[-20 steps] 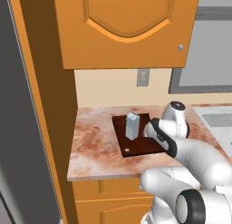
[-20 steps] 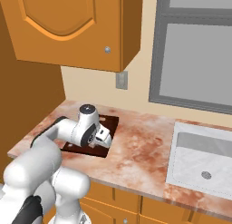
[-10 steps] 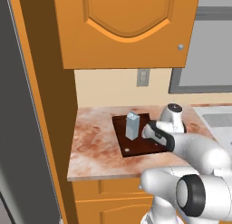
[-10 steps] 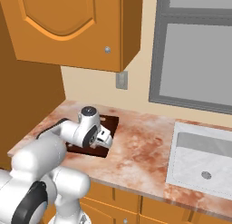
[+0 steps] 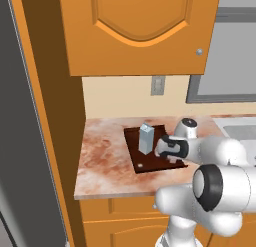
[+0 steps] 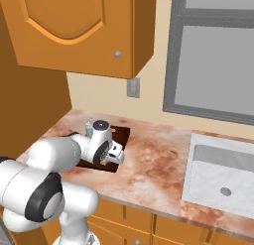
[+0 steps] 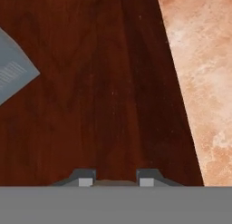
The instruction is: Take out the milk from the fridge and place it on the tray on the counter. Then take the sugar cube near the tray and place it in the tray.
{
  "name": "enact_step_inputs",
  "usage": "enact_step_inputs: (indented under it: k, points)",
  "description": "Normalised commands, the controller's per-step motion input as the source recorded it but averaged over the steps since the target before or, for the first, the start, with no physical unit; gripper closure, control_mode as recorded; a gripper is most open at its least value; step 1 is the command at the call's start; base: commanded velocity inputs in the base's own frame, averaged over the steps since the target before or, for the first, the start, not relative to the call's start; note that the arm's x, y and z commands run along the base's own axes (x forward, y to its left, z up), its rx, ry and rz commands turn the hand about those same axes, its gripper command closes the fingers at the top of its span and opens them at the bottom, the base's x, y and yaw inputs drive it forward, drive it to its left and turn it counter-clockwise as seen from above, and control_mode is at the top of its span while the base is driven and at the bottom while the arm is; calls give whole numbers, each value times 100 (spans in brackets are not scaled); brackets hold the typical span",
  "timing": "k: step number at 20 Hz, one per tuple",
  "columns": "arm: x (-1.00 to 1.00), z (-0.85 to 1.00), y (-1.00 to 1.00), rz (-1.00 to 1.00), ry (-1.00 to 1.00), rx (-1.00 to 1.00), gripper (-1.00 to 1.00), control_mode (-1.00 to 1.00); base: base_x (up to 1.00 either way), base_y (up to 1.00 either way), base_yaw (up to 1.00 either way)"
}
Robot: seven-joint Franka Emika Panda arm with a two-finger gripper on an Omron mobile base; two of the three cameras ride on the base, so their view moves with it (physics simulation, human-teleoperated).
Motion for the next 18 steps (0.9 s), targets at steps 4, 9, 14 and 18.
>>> enact_step_inputs:
  k: [4,9,14,18]
  points:
    - [11,-29,1,2,0,0,100,-100,0,0,0]
    - [9,-38,5,2,0,0,-100,-100,0,0,0]
    - [12,-19,4,0,0,0,-100,-100,0,0,0]
    - [0,7,0,0,-1,0,-100,-100,0,0,0]
